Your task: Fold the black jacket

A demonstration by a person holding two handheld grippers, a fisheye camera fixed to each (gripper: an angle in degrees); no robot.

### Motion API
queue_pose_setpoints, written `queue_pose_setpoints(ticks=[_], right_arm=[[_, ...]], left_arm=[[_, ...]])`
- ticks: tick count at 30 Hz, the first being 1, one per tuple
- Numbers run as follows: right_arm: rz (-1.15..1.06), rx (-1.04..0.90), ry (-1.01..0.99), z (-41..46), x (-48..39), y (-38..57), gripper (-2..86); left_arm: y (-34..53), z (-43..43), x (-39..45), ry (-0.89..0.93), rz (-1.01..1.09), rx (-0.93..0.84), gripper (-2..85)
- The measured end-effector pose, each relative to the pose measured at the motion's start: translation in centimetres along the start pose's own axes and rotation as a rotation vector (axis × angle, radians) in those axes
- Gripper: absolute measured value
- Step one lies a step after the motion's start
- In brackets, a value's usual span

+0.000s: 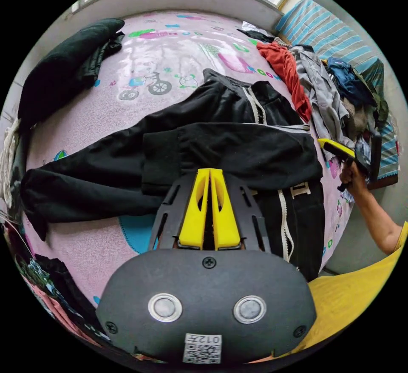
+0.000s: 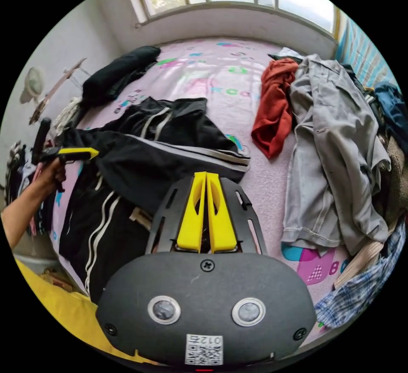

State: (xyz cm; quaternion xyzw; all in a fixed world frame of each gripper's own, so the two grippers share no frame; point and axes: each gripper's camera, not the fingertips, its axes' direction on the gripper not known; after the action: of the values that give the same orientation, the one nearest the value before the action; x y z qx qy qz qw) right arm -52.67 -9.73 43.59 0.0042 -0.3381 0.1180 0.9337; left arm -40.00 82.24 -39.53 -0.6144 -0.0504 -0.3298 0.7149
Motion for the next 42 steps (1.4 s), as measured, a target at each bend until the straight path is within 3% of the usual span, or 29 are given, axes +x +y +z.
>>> queue_pose_setpoints(ticks=[6,13,19,22,24,31,35,39,42], right_arm=[[-0.086,-0.197,0.047,5.5,-3.1,4.3,-0.1],[-0.094,-0.186,0.08,7.8,-3.1,5.6,-0.1],[-0.086,-0.187,0.106,9.1,-3.0,7.0,-0.1],[-0.138,-0.164,0.244,8.3,-4.9,6.7,0.0],[-0.263,-0.016,0.28,6.5,-8.0,6.6,0.0],[-0.482,0.143,-0.245,8.8,-22.1,-2.2,0.7],[-0.54,0.007,-0.38,14.8,-31.2,-9.2,3.9],[-0.598,-0.184,-0.364,19.8,-36.9,-11.9,6.1],[-0.607,-0.265,-0.324,20.8,-38.4,-11.9,2.9]], left_arm=[[7.9,-4.0,-11.4,0.081,-0.442,0.144,0.9],[13.4,-9.7,-23.3,-0.093,-0.868,0.288,6.3],[18.3,-9.7,-30.6,0.107,-1.307,0.429,11.7],[20.1,-9.3,-32.5,0.151,-1.43,0.476,12.8],[20.4,-9.1,-33.7,0.158,-1.44,0.466,12.7],[20.9,-9.8,-36.1,0.098,-1.392,0.366,7.3],[21.0,-11.1,-36.4,0.096,-1.311,0.348,2.7],[21.4,-12.6,-36.0,0.113,-1.23,0.372,1.1],[20.9,-14.9,-34.6,0.124,-1.144,0.428,0.7]])
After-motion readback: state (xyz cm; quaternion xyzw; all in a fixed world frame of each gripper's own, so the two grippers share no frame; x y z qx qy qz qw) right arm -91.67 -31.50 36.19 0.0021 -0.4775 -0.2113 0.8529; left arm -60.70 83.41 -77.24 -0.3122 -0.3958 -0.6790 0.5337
